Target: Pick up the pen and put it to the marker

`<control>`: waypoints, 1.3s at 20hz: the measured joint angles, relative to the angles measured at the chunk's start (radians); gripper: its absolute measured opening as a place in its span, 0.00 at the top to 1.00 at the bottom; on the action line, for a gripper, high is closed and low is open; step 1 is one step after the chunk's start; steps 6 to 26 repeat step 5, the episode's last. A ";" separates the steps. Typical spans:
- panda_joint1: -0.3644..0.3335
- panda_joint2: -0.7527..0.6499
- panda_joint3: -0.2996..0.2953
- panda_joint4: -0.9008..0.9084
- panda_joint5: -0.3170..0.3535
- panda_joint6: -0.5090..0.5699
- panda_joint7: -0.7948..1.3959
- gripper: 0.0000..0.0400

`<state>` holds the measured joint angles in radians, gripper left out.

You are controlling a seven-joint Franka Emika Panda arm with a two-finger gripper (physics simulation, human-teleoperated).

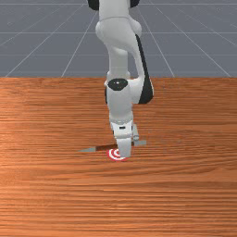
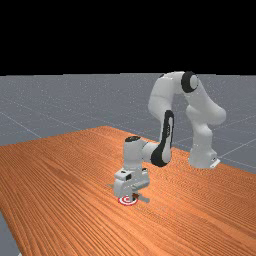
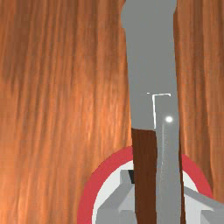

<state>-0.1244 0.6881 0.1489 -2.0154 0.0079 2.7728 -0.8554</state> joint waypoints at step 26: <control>0.020 -0.007 -0.040 -0.006 0.028 0.015 0.102 0.11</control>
